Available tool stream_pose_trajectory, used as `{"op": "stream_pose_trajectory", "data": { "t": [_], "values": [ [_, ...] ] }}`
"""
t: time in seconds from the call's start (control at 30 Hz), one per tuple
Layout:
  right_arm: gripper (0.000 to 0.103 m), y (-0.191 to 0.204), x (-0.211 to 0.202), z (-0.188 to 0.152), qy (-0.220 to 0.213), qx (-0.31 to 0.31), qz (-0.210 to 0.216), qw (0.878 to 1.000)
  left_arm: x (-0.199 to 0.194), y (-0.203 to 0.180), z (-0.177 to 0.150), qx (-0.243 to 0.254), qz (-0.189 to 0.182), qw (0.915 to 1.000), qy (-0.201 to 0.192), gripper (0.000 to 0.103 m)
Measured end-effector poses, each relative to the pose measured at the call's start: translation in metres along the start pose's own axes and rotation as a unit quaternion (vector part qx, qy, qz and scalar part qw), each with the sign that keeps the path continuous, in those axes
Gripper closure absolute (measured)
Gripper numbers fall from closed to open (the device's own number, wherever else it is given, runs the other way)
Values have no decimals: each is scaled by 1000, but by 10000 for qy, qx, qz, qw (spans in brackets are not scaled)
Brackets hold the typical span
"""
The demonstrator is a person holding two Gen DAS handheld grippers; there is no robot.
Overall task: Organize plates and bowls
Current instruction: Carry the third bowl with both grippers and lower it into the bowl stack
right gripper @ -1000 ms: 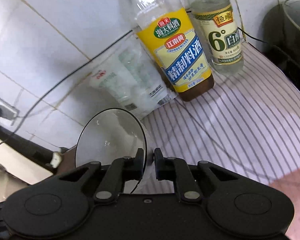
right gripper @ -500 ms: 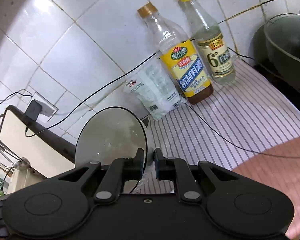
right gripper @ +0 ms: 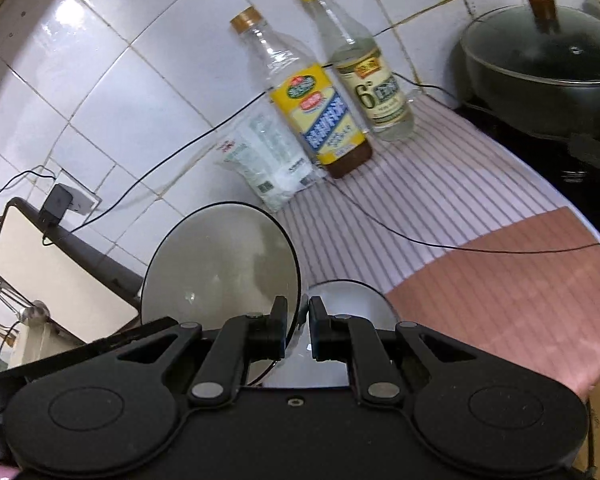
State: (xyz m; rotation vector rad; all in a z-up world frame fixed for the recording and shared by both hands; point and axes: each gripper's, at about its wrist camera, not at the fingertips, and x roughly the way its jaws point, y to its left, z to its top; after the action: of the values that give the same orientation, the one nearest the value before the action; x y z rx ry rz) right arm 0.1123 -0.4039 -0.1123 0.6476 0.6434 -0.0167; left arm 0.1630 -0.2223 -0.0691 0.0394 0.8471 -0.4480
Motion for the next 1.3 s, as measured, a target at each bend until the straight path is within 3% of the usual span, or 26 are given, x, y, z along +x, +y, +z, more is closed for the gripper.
{"op": "stream_pose_trajectory", "data": {
  "t": [0.13, 0.37, 0.7, 0.87, 1.3],
  "values": [
    [88, -5, -8, -10, -49, -141, -318, 9994, 6, -8, -10, 15, -119, 9998, 132, 93],
    [88, -4, -5, -19, -19, -573, -778, 9953, 28, -16, -26, -47, 22, 9989, 464, 93],
    [88, 1, 5, -28, 65, -1183, -957, 9883, 44, -11, -32, -116, 84, 9961, 868, 93],
    [89, -4, 4, -28, -37, -1412, -1092, 9839, 54, -9, -33, -283, -167, 9928, 1151, 93],
    [87, 7, 7, -34, -130, -1857, -1302, 9739, 56, -7, -35, -285, -102, 9933, 1120, 90]
  ]
}}
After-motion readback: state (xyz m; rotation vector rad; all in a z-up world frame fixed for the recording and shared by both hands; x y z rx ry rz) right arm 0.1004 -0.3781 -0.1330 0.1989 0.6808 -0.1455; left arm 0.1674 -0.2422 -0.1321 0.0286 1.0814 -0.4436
